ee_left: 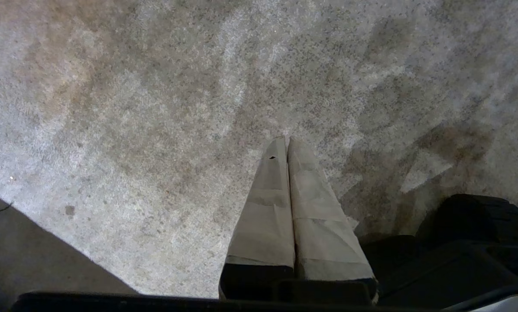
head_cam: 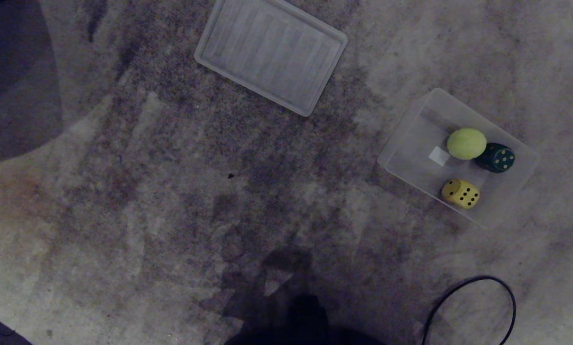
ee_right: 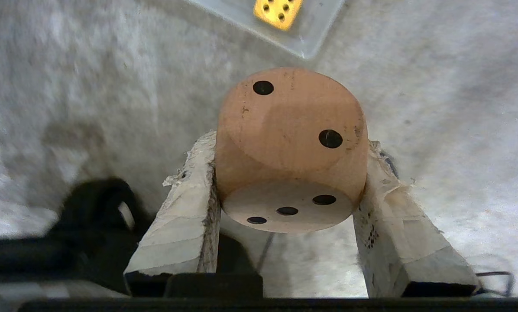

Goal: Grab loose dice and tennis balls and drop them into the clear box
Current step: Put the toys in the box

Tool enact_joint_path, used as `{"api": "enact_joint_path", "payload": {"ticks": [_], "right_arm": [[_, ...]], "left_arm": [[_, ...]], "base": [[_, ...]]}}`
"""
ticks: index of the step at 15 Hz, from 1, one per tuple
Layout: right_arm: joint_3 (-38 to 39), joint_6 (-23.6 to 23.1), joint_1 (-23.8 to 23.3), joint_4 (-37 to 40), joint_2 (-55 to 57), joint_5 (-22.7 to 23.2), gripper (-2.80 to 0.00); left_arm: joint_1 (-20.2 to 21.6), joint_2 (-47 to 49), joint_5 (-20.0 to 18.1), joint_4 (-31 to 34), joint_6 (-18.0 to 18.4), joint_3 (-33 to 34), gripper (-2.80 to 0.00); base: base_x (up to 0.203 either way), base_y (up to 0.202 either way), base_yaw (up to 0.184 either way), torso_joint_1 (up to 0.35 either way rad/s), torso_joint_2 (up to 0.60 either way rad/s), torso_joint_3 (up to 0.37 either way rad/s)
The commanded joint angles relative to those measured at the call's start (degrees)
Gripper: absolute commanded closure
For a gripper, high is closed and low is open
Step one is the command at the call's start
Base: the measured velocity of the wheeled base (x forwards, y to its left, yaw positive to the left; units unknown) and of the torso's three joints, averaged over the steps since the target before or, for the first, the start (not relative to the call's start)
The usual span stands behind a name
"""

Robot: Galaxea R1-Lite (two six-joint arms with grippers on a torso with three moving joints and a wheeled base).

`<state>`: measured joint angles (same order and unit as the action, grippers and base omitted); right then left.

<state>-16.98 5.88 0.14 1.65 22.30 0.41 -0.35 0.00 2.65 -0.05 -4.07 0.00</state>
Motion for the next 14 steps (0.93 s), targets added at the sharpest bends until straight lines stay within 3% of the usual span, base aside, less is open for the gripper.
{"api": "enact_joint_path", "payload": {"ticks": [1, 5, 9, 13, 14], "right_arm": [[-2.28, 2.65, -0.24, -6.94, 19.42, 0.04, 0.0], [-4.14, 8.59, 1.39, -28.33, 44.2, -0.66, 0.0], [-10.15, 14.43, 6.63, -48.57, 63.84, -2.6, 0.0], [-14.94, 18.21, 9.44, -58.34, 70.65, -2.47, 0.0], [-15.36, 18.01, 9.53, -58.68, 70.73, -2.17, -2.8]], "left_arm": [[0.0, 0.0, -0.01, -0.04, -0.06, 0.09, 0.0], [0.0, 0.0, 0.08, -0.04, -0.06, 0.09, 0.0], [0.0, 0.0, 0.08, -0.04, -0.06, 0.09, 0.0], [0.0, 0.0, -0.01, -0.04, -0.06, 0.09, 0.0], [0.0, 0.0, -0.01, -0.04, -0.06, 0.09, 0.0]], "base": [[0.0, 0.0, 0.0, 0.0, 0.0, 0.0], [0.0, 0.0, 0.0, 0.0, 0.0, 0.0], [0.0, 0.0, 0.0, 0.0, 0.0, 0.0], [0.0, 0.0, 0.0, 0.0, 0.0, 0.0], [0.0, 0.0, 0.0, 0.0, 0.0, 0.0]]}}
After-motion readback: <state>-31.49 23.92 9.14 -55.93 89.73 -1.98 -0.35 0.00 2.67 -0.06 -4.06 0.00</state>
